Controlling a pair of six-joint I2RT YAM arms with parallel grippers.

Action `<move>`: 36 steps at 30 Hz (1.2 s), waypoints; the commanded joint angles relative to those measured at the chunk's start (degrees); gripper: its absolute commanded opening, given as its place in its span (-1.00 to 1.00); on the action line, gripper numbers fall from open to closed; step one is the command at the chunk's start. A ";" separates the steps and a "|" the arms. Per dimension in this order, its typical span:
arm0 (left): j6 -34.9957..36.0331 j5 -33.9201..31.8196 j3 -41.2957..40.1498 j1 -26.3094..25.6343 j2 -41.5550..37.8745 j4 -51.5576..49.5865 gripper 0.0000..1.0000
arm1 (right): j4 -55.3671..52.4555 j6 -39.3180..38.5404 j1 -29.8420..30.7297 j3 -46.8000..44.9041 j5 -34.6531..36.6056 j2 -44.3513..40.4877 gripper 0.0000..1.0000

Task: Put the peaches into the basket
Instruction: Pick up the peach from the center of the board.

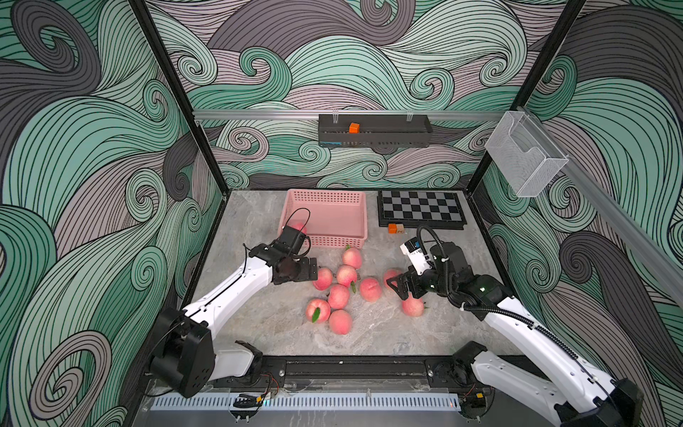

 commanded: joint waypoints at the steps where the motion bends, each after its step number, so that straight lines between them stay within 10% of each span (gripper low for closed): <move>1: -3.16 4.40 -1.75 -2.21 -4.23 0.92 0.93 | -0.95 3.58 2.07 -2.26 0.84 -1.73 0.98; 36: -13.28 4.23 -16.70 -12.96 -3.96 11.41 0.85 | 8.67 1.00 10.72 -7.15 -1.83 -2.22 0.98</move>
